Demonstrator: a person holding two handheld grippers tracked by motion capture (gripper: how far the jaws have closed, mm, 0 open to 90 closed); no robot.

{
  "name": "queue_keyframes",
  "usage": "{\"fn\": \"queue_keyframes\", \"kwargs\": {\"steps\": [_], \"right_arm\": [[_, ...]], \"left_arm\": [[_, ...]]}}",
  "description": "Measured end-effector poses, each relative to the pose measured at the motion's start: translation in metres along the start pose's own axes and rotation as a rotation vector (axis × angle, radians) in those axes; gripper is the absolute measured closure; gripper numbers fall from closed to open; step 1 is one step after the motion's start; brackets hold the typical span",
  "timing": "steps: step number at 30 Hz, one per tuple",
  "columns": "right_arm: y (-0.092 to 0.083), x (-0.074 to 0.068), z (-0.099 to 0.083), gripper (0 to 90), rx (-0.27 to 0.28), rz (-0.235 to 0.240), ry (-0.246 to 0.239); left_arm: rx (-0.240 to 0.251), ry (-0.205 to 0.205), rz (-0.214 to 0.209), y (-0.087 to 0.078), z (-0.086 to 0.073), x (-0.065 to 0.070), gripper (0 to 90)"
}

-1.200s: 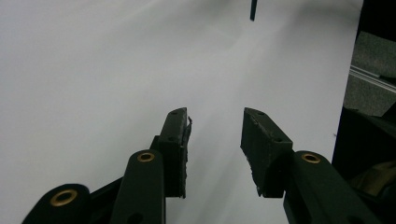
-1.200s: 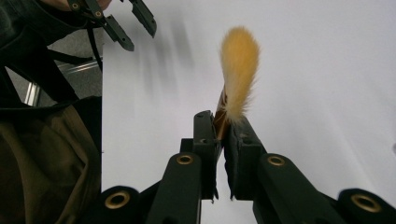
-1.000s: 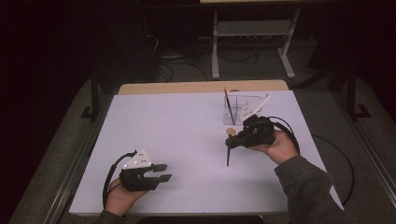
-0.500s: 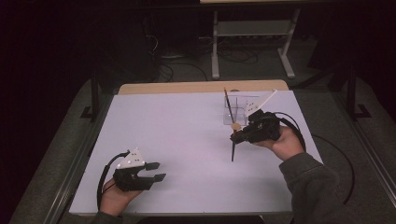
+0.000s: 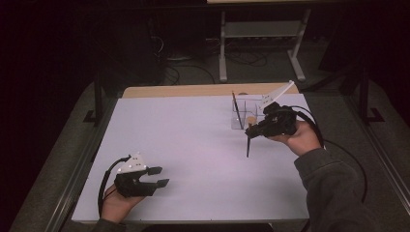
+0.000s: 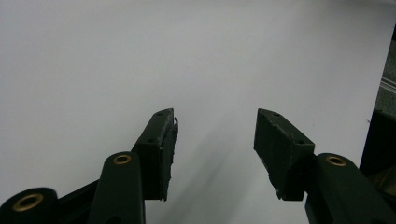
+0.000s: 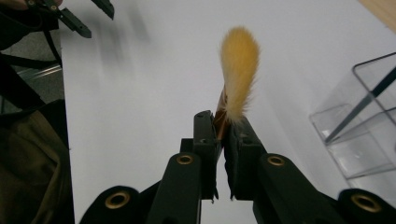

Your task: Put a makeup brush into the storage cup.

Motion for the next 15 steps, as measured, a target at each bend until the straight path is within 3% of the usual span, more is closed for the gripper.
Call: {"fn": "queue_keyframes", "kwargs": {"steps": [9,12,15], "right_arm": [[-0.012,0.014,0.007,82.8,0.000,-0.035,0.021],[-0.015,0.019,0.008,82.8,-0.014,-0.050,0.031],[-0.018,0.023,0.010,82.8,-0.008,-0.062,0.040]], "left_arm": [[0.018,-0.006,0.004,0.000,0.002,0.001,46.7],[0.015,0.009,0.005,-0.001,0.003,-0.001,46.3],[0.027,-0.006,0.010,-0.001,0.004,-0.001,45.8]]}}
Point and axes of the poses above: each handheld gripper's, and its own axes: y roughly forward along the jaws, z roughly out of its top, x roughly to its right, the point moved 3 cm from there along y, roughly forward along the jaws, and after that the axes turned 13 degrees about x, right-handed, at the moved point
